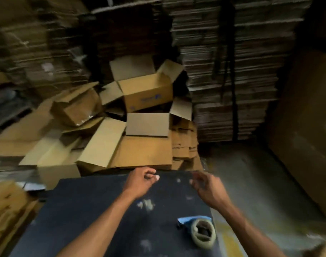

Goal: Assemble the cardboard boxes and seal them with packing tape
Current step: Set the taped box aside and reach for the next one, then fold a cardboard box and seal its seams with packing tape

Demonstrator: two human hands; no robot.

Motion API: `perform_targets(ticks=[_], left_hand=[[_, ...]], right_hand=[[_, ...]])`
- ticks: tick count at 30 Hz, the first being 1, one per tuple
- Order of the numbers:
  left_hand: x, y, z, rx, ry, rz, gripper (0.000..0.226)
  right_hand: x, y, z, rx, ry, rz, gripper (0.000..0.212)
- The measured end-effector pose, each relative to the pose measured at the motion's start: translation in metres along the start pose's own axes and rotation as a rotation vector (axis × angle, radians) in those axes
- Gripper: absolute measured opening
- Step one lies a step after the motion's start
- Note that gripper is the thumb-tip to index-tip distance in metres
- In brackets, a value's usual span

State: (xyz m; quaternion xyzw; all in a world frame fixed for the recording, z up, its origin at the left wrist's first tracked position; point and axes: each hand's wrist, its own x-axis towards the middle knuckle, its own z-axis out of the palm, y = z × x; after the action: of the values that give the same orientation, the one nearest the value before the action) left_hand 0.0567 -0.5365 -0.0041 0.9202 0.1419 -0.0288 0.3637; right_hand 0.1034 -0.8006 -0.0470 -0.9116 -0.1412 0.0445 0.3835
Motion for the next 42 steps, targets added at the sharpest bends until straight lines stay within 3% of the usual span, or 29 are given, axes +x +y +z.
perform_targets(ticks=[4, 8, 11, 14, 17, 19, 23, 27, 33, 38, 42], left_hand=[[0.046, -0.061, -0.081, -0.090, 0.111, -0.087, 0.026], [0.119, -0.126, -0.160, -0.105, 0.260, -0.111, 0.023], [0.205, -0.203, -0.192, 0.018, 0.297, -0.131, 0.041], [0.266, -0.300, -0.193, 0.103, 0.354, -0.301, 0.067], [0.303, -0.369, -0.187, 0.182, 0.410, -0.381, 0.077], [0.322, -0.396, -0.190, 0.276, 0.384, -0.442, 0.072], [0.338, -0.428, -0.198, 0.324, 0.282, -0.554, 0.038], [0.353, -0.412, -0.226, 0.339, 0.375, -0.443, 0.021], [0.362, -0.311, -0.301, 0.453, 0.432, -0.250, 0.028], [0.295, -0.212, -0.307, 0.577, 0.370, -0.107, 0.023], [0.202, -0.172, -0.270, 0.525, 0.343, -0.024, 0.026]], right_hand=[[0.079, -0.085, 0.047, -0.023, -0.150, -0.156, 0.039], [0.161, -0.171, 0.108, -0.024, -0.180, -0.266, 0.039], [0.234, -0.208, 0.194, 0.001, -0.198, -0.285, 0.040], [0.287, -0.228, 0.288, 0.033, -0.235, -0.241, 0.040], [0.307, -0.239, 0.359, 0.047, -0.293, -0.191, 0.040], [0.316, -0.245, 0.388, 0.046, -0.318, -0.169, 0.039], [0.330, -0.253, 0.405, 0.036, -0.303, -0.146, 0.038], [0.338, -0.264, 0.392, -0.004, -0.272, -0.190, 0.035], [0.331, -0.279, 0.351, -0.060, -0.201, -0.234, 0.036], [0.313, -0.292, 0.294, -0.001, -0.064, -0.195, 0.036], [0.271, -0.287, 0.239, 0.202, 0.069, -0.077, 0.053]])
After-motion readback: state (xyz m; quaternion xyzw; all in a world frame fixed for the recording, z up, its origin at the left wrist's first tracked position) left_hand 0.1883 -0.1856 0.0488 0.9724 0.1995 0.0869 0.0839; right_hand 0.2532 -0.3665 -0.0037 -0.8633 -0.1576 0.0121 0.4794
